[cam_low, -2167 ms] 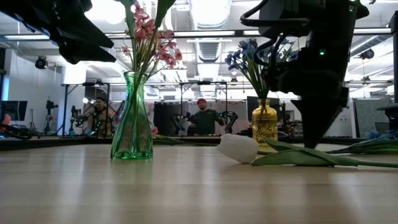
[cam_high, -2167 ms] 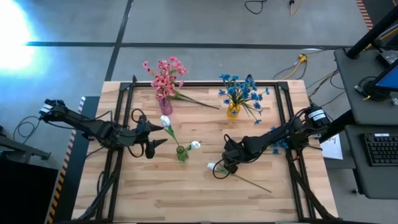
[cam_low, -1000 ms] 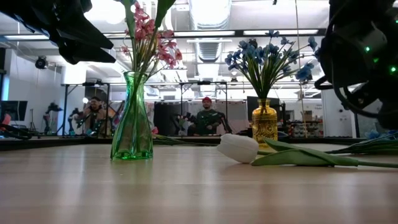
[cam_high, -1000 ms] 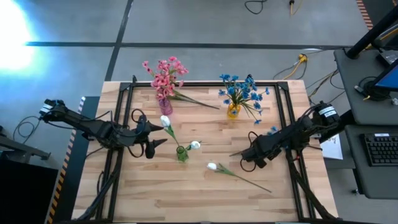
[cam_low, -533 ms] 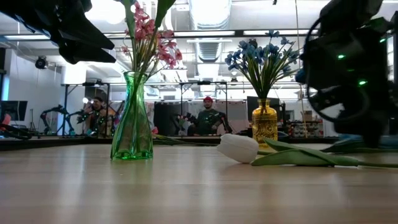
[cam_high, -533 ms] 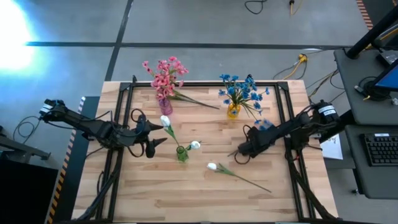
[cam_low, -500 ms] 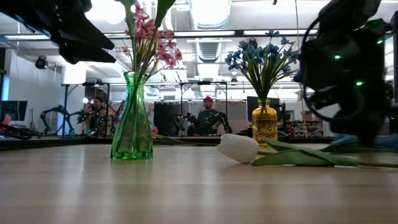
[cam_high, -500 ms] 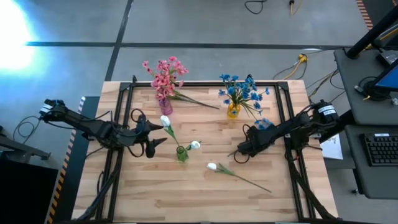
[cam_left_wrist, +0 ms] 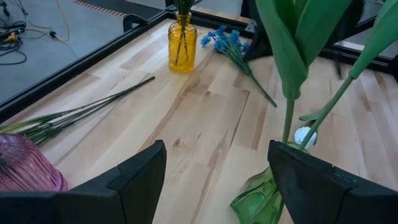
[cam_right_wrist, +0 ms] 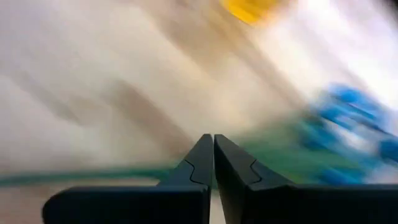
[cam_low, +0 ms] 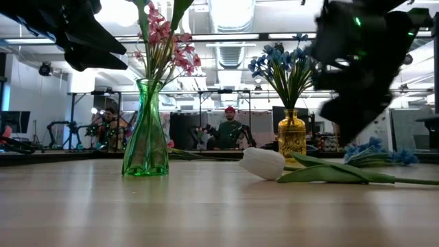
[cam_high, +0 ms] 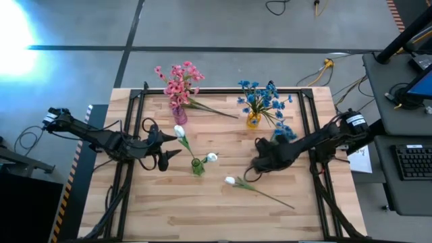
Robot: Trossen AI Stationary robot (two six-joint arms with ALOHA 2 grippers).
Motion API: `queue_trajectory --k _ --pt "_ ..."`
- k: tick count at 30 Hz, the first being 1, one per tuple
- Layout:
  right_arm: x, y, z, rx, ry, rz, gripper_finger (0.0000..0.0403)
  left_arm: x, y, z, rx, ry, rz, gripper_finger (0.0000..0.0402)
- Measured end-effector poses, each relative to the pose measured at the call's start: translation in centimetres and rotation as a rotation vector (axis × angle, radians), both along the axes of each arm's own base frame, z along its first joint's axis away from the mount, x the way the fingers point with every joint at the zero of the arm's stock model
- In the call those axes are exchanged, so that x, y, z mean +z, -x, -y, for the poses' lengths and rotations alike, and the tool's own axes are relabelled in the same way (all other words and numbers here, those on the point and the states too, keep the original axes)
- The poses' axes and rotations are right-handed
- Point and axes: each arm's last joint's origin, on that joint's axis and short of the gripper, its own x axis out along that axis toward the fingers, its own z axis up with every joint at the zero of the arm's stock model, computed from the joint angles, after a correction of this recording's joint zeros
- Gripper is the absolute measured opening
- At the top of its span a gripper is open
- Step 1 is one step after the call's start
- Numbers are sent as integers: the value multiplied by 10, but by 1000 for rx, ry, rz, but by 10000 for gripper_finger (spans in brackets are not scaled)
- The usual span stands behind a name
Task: Sort flowers into vase by color
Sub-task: Put the blue flowers into the yellow vase
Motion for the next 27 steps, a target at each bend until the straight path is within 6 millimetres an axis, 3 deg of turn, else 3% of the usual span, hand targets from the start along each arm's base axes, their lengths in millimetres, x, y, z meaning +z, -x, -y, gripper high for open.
queue_trajectory --k 4,9,18,27 --pt "-2 -25 -8 97 -61 201 9 0 0 0 0 0 0 268" --pt "-11 -39 -12 134 -72 275 9 0 0 0 0 0 -1 268" --pt "-32 -40 -16 133 -189 190 9 -1 0 0 0 -2 -6 268" --pt "-9 -21 -26 197 -404 -83 9 -1 0 0 -1 -2 -6 268"
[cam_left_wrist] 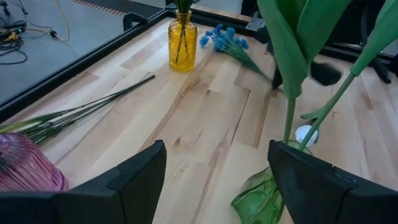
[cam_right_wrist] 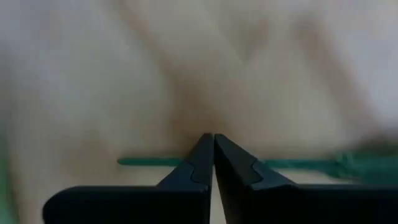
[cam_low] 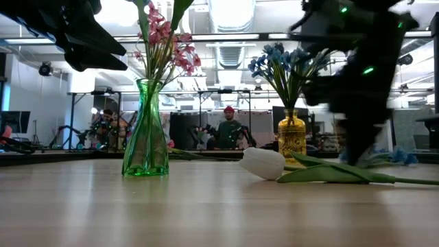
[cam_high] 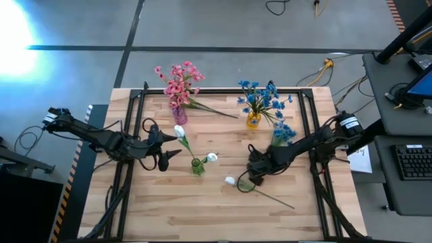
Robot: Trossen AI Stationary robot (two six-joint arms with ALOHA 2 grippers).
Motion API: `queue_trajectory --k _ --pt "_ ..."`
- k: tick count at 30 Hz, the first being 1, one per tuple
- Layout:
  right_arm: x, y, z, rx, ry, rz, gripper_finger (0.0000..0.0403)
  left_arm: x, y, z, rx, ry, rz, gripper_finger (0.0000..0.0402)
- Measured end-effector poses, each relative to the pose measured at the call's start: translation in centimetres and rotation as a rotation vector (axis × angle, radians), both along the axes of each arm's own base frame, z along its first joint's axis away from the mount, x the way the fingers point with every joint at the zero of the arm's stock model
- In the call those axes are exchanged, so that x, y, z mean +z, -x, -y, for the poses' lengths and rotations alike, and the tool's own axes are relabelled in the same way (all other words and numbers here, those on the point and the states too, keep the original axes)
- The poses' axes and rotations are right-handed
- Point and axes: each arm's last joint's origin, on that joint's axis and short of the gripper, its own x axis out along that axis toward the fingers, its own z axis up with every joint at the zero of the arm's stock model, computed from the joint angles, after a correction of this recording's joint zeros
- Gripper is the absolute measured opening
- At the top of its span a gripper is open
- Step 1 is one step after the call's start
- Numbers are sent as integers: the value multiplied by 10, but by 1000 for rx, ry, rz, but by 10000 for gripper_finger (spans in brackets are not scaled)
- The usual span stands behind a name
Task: Sort flowers into vase by color
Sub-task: Put the blue flowers into the yellow vase
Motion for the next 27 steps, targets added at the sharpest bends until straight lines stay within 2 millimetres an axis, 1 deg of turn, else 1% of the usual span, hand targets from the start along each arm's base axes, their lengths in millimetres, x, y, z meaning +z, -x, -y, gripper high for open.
queue_trajectory --k 4,7,9,11,14,16,19,22,25,27 --pt "19 9 -3 30 -83 -137 9 0 0 0 0 0 0 268" --pt "34 22 -1 31 -91 -323 9 0 0 0 1 -1 -2 268" --pt "45 29 1 -16 -45 -417 9 0 0 0 0 -1 -2 268" --pt "55 33 5 -127 15 -440 9 0 0 0 0 -1 -2 268" --pt "59 34 13 -326 18 -354 9 0 0 0 0 -1 -3 268" --pt "57 38 16 -407 18 -281 9 0 0 0 0 -1 -3 268" --pt "52 51 20 -524 -6 -203 10 0 0 0 -1 -6 -4 268" --pt "46 68 26 -687 13 -137 16 0 0 0 -8 -21 -9 268" --pt "42 81 29 -830 -22 -79 32 0 0 0 -22 -53 -18 268" --pt "40 86 31 -886 -59 -34 51 0 0 0 -32 -81 -27 268"
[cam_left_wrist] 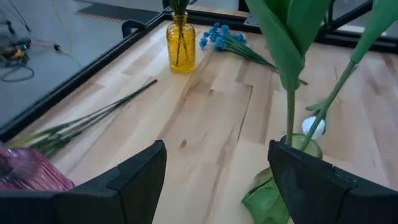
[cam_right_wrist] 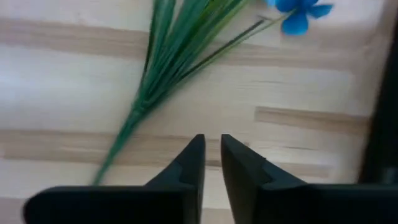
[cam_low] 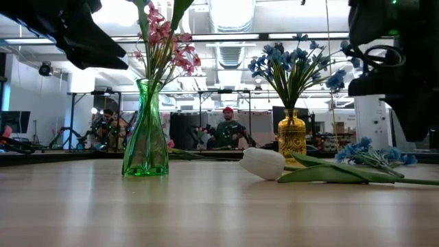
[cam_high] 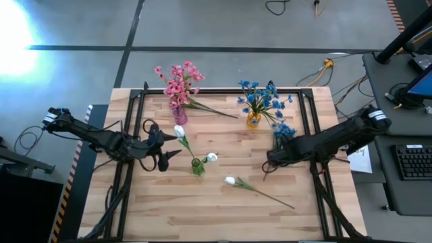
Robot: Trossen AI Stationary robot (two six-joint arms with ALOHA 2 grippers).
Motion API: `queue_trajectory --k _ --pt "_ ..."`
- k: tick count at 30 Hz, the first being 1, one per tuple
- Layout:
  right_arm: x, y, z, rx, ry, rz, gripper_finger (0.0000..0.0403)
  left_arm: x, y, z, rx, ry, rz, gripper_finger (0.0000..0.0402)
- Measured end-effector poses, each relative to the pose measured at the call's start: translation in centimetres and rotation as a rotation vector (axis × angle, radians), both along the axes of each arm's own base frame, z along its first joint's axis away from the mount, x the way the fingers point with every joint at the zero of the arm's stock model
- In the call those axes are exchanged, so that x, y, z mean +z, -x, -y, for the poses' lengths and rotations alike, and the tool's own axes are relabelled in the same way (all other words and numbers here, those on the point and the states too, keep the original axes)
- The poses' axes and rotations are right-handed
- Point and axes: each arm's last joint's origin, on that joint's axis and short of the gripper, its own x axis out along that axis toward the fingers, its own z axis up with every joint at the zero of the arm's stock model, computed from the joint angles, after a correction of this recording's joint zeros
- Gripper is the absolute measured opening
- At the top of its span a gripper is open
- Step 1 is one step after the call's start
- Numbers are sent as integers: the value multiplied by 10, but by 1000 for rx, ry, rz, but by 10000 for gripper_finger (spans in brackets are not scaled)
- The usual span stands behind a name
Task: Sort flowers into vase by color
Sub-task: Put the blue flowers into the yellow vase, then put the blue flower into the yellow vase
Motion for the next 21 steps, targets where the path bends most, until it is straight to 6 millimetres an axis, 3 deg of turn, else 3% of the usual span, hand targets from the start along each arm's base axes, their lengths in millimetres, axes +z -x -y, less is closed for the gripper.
queue_trajectory --k 5,15,21 --pt "-1 0 0 -88 -18 138 120 0 1 -2 40 -85 -12 268" --pt "-20 -11 5 -203 23 136 284 -6 7 -9 183 -244 -93 268" --pt "-29 -19 20 -190 91 112 332 -6 7 -9 183 -247 -99 268"
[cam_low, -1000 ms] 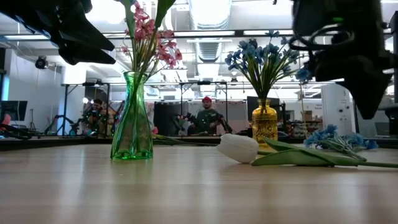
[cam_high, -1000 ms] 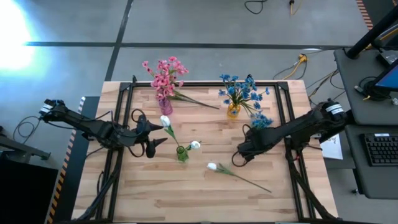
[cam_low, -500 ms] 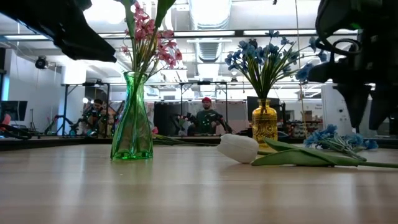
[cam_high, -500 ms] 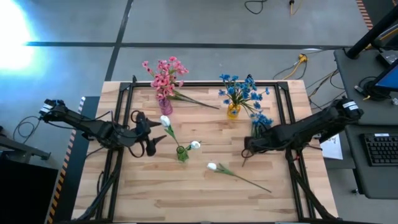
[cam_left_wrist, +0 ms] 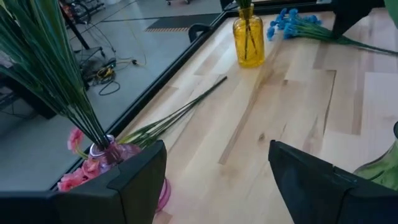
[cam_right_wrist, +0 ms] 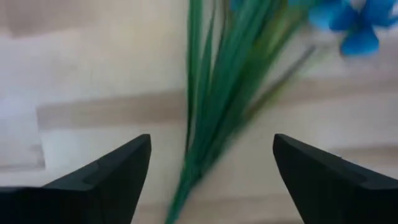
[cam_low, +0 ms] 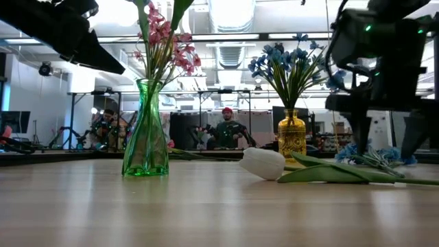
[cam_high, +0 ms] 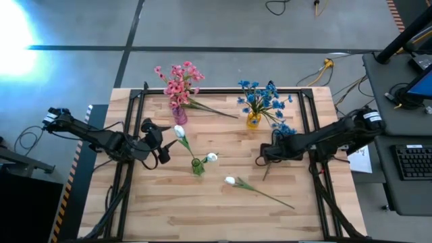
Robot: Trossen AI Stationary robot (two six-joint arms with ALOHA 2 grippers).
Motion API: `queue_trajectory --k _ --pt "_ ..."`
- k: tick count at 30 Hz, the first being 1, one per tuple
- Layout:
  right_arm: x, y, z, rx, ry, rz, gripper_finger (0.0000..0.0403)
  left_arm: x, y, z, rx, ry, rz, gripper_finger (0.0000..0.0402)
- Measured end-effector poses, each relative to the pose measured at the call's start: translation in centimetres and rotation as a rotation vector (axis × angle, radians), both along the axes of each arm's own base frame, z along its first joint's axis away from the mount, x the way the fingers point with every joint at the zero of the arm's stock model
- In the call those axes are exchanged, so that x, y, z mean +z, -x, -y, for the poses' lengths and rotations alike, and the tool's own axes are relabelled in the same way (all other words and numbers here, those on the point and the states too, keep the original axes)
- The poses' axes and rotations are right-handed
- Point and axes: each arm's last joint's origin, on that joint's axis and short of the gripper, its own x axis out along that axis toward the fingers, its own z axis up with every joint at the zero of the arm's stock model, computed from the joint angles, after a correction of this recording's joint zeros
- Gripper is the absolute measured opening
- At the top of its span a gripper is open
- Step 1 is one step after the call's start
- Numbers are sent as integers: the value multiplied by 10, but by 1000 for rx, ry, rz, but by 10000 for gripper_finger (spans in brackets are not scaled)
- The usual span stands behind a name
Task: Sort flowers into vase by color
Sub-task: Put the blue flower into the yellow vase
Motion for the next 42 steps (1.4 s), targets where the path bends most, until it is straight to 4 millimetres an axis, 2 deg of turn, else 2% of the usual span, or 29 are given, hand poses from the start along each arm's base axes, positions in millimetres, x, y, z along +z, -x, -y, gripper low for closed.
queue_trajectory --k 6,17,20,28,33,38,42 --pt "-12 -6 15 3 6 -67 328 -1 0 0 0 -2 -7 268" --pt "-22 -10 16 -9 7 -96 314 -1 0 0 1 0 -5 268" --pt "-21 -10 16 0 6 -91 280 -1 0 0 1 -1 -7 268" --pt "-21 -6 15 25 -58 -147 149 -3 1 0 1 -7 -20 268" --pt "-21 -4 14 41 -78 -172 82 -4 2 -1 1 -10 -29 268" --pt "-20 -2 14 89 -86 -185 34 -4 2 -1 2 -8 -28 268" --pt "-17 1 14 129 -89 -203 17 -4 2 -1 3 -6 -27 268"
